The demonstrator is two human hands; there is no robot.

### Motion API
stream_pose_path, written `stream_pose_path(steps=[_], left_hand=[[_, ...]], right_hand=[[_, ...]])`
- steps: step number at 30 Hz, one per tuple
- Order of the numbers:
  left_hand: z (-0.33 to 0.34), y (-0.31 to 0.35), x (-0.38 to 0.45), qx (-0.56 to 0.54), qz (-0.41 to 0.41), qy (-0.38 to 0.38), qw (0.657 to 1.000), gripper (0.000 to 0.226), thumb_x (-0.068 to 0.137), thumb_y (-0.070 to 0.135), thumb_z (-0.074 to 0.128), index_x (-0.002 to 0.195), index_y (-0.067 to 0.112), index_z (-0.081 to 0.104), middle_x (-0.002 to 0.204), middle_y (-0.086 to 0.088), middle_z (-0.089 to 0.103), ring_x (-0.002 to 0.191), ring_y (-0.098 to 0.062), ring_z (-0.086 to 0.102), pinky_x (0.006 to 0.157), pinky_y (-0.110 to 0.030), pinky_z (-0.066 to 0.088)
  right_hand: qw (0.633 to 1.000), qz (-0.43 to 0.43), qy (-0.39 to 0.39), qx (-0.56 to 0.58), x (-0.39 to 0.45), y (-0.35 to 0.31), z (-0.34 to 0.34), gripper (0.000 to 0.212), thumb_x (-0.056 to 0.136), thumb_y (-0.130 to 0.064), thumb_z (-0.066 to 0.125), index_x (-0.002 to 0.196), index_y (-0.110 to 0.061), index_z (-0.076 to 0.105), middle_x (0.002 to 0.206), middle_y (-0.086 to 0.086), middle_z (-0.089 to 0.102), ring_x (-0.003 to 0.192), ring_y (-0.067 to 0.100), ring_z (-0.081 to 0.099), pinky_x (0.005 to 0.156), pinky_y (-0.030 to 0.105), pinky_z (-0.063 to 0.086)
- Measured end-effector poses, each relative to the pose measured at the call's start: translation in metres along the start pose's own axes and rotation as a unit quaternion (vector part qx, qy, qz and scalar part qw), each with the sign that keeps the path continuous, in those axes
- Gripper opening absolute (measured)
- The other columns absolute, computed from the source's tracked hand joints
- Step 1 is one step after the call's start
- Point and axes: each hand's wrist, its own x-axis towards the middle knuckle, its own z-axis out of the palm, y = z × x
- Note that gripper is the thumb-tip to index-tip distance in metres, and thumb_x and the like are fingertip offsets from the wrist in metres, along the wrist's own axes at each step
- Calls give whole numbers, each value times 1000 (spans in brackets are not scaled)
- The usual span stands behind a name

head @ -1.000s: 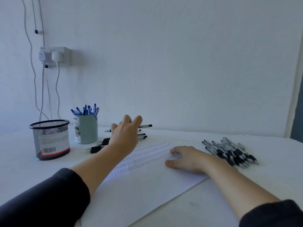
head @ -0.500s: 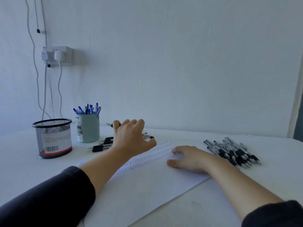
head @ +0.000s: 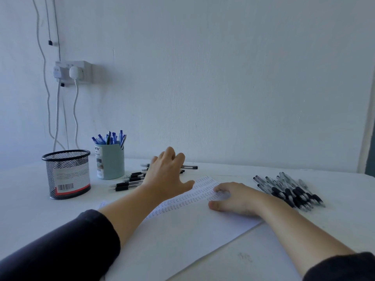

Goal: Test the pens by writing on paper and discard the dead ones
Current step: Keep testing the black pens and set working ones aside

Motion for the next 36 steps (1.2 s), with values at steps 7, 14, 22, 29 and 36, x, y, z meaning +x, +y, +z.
stream_pose_path(steps=[7,14,22,29,36], left_hand=[[-5,7,2,-87,82,104,987,37,86,29,42,102,8,68,119,-21,53,71,-28,63,49,-35,52],[-24,23,10,-526,-301,4,795,45,96,44,47,81,6,66,77,-13,71,67,-20,67,56,-25,55],[-35,55,6,-700,-403,-52,588,10,88,-5,55,78,-4,55,56,-16,63,42,-18,60,42,-21,53],[-9,66,-9,-581,-368,-110,717,14,80,-5,67,73,3,58,69,-14,62,58,-20,66,49,-24,53],[-8,64,-12,-509,-354,-103,778,13,74,-9,62,70,2,58,60,-13,60,45,-17,56,44,-22,48]], right_hand=[[999,10,-33,26,-12,3,-16,80,70,-55,74,140,-42,38,152,-10,29,138,14,32,113,33,26],[997,7,-79,23,-22,3,-27,72,78,-46,72,141,-39,38,153,-10,27,140,14,28,110,30,22],[997,8,-78,24,-20,5,-25,74,75,-52,73,140,-40,39,152,-10,28,139,15,29,113,33,22],[997,21,-69,33,-21,5,-24,75,73,-54,73,139,-43,39,151,-9,30,136,16,33,109,32,26],[996,30,-69,41,-19,6,-23,94,72,-54,74,149,-34,23,156,-8,25,141,16,28,115,35,21]])
